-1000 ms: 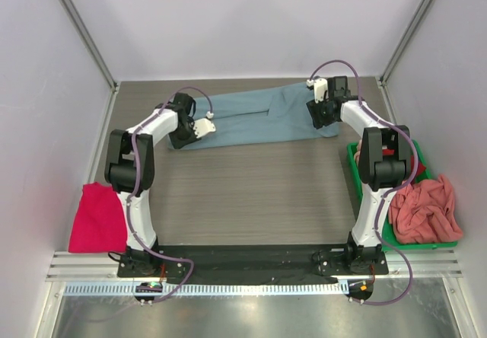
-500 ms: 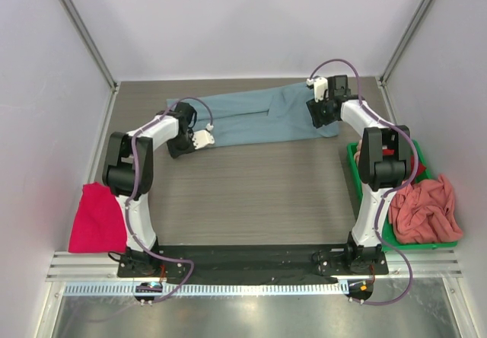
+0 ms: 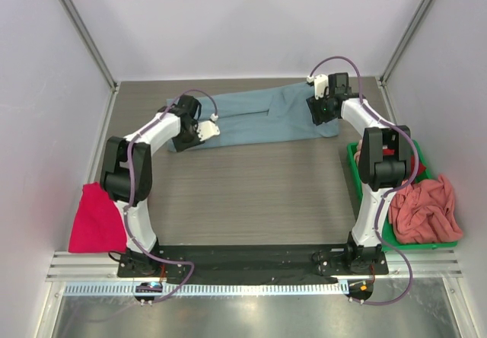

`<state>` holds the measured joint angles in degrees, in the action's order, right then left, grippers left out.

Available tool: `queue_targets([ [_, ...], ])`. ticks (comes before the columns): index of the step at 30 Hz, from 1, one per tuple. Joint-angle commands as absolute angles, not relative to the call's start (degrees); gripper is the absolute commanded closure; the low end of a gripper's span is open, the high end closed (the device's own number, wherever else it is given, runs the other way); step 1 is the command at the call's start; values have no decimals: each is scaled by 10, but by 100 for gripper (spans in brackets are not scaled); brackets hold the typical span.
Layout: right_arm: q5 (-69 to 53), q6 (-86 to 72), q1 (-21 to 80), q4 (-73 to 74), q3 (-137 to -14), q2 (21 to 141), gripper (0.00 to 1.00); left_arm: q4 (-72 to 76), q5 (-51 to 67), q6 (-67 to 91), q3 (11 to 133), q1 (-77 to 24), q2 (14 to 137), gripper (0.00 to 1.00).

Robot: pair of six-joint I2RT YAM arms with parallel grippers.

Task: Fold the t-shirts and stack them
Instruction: Fold the tshirt

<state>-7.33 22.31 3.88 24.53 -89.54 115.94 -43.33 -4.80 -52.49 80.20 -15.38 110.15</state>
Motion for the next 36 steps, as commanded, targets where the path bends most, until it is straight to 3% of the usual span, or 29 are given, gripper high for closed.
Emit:
queue_targets([
  [1,-83,221,37,238,-904,1146,48,-402,-61,-527,830,-148,1085,67],
  [9,-79,221,36,238,-910,1150,48,-383,-95,-544,866,-131,1155,61],
  [19,-77,223,36,237,-918,1162,48,-427,-80,-545,876,-123,1181,63],
  [23,-79,221,37,237,-925,1173,48,-447,-75,-540,870,-123,1184,79],
  [24,-79,221,38,238,-929,1175,48,-459,-69,-537,869,-123,1182,89],
  [26,-76,221,38,238,-934,1181,48,-467,-63,-534,859,-123,1174,98],
  [36,-45,222,37,227,-1017,1246,48,-602,-5,-509,790,-167,1076,100],
])
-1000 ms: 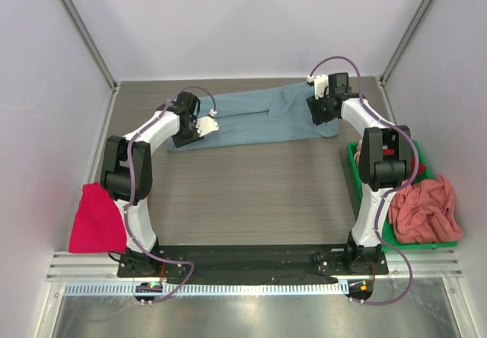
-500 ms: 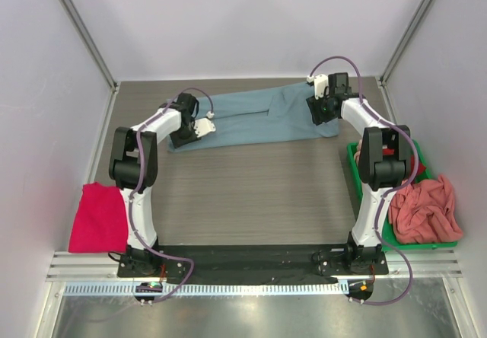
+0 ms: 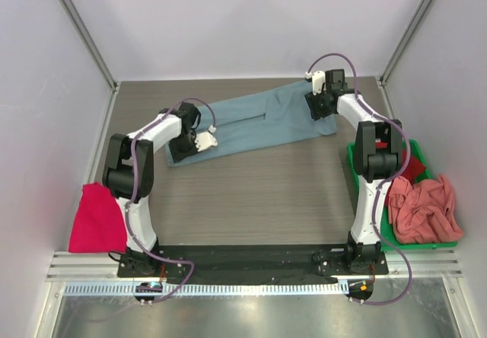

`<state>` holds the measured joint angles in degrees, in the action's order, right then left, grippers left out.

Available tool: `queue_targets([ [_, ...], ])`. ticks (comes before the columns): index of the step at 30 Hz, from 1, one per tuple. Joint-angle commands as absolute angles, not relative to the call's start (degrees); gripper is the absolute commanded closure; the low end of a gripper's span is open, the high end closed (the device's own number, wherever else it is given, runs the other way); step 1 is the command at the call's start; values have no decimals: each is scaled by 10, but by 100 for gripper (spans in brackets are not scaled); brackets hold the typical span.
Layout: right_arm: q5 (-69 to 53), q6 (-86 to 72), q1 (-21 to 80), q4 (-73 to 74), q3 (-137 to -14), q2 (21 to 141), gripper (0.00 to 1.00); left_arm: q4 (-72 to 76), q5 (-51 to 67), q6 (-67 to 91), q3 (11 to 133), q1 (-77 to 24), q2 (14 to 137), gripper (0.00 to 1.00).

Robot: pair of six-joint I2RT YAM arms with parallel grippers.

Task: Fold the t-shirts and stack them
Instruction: Fold the tshirt

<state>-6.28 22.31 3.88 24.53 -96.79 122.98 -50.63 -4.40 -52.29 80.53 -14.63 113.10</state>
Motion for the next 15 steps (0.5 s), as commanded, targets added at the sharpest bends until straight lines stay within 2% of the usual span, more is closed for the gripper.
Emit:
queue_targets([
  [1,-43,218,36,225,-1027,1253,48,-619,-2,-509,780,-174,1067,100],
  [9,-75,197,39,216,-1126,1310,48,-757,97,-491,731,-280,1000,100],
  [15,-122,175,68,216,-1204,1343,48,-807,169,-449,758,-373,1020,100],
])
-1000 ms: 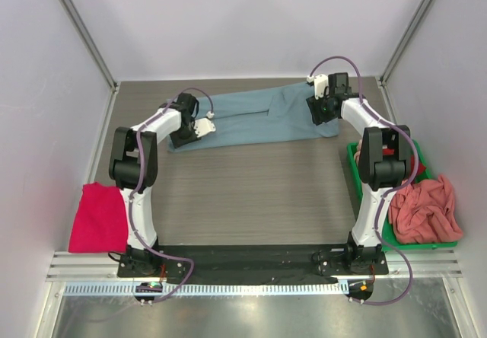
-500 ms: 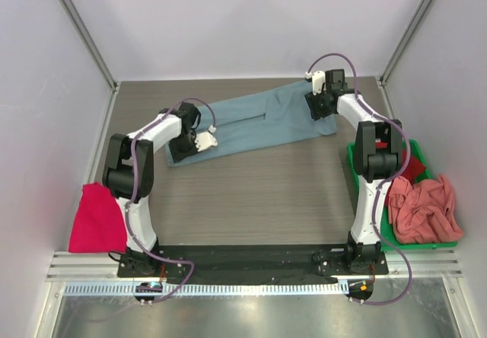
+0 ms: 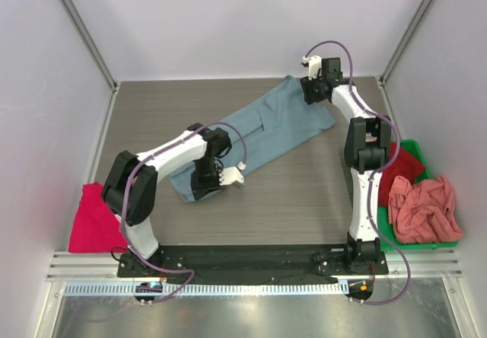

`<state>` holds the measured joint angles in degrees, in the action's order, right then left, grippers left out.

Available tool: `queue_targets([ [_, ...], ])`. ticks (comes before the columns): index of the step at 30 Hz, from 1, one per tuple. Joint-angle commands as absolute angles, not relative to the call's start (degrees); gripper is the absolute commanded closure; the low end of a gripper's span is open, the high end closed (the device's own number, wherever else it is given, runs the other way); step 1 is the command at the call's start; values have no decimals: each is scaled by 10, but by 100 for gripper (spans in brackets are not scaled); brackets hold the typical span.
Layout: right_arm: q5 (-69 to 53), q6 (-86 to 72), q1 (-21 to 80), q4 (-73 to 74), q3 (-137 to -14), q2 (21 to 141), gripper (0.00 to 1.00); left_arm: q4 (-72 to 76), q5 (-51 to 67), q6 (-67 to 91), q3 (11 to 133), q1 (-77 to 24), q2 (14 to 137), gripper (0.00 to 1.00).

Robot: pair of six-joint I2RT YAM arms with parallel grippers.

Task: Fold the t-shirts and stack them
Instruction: Fold the tshirt

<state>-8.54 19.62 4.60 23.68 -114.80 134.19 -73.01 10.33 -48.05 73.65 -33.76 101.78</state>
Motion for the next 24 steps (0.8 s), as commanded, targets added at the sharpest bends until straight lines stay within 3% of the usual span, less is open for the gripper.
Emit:
queue_targets([
  [1,-129,173,81,216,-1209,1344,48,-807,191,-443,771,-383,1031,100],
  [8,-185,180,140,222,-1200,1334,51,-764,252,-364,795,-432,1065,98],
  [10,-192,188,151,223,-1189,1337,53,-744,255,-335,786,-439,1064,86],
  [15,-193,186,169,225,-1189,1348,55,-722,261,-285,764,-439,1023,69],
  [24,-185,178,184,231,-1214,1377,54,-709,236,-267,730,-379,970,69],
])
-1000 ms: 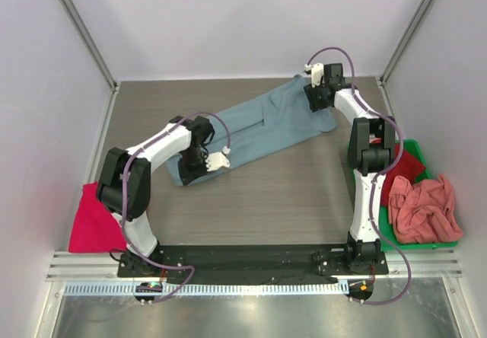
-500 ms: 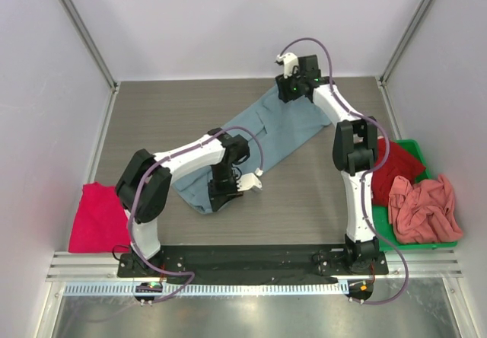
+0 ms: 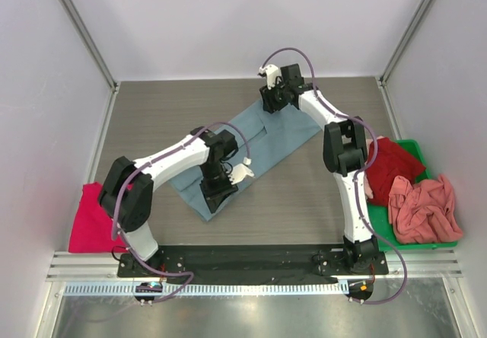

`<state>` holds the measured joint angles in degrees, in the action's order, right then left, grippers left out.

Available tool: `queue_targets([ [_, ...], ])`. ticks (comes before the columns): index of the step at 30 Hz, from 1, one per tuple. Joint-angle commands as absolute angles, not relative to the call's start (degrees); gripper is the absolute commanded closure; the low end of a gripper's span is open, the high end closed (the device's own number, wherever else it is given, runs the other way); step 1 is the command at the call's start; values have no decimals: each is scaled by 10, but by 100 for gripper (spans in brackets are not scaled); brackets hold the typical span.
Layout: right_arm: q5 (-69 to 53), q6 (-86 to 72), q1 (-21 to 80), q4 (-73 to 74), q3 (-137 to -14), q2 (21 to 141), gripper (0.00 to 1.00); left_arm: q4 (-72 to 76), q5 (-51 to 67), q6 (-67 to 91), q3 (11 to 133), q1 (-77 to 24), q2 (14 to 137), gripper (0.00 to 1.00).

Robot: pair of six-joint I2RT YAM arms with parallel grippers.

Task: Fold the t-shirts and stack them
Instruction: Fold the tshirt

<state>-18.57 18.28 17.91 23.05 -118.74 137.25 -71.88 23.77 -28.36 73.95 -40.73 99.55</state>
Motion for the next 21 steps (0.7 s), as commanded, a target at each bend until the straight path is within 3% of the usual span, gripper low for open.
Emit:
queue_targets([
  [1,-185,178,190,232,-1214,1380,54,-709,232,-268,729,-371,968,69],
  [8,-172,177,207,235,-1218,1396,54,-697,236,-262,735,-302,965,70],
  [21,-134,180,217,232,-1240,1426,55,-686,238,-262,714,-297,954,70],
])
